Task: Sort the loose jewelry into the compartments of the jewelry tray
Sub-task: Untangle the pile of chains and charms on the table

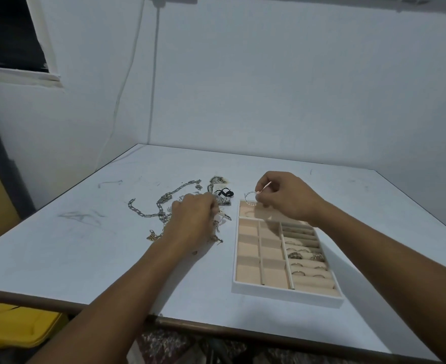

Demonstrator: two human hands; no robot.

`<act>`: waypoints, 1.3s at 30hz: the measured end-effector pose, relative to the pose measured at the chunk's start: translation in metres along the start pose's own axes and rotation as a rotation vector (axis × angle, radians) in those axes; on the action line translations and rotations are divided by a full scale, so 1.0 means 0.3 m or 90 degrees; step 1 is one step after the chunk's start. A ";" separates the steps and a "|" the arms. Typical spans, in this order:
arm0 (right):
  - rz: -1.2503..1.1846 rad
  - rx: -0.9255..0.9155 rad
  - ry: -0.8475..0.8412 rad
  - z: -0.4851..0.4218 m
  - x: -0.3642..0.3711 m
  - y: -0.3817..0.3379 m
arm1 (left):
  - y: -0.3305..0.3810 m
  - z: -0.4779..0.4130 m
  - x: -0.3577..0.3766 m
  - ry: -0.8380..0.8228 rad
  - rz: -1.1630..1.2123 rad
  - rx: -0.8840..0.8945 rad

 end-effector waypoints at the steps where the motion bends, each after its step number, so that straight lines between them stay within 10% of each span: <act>1: -0.008 -0.002 -0.003 0.009 -0.001 0.003 | -0.007 -0.005 -0.012 0.010 0.014 -0.003; 39: 0.140 0.000 -0.019 0.079 0.020 0.083 | -0.085 0.007 -0.077 -0.017 0.224 -0.121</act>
Point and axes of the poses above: each hand's wrist, its own z-axis away from the middle knuckle, its own x-axis out of the palm, y = z × x, the point moved 10 cm from there along -z, towards the middle knuckle, and after that the axes turned 7 degrees about z, right-handed, at the moved point
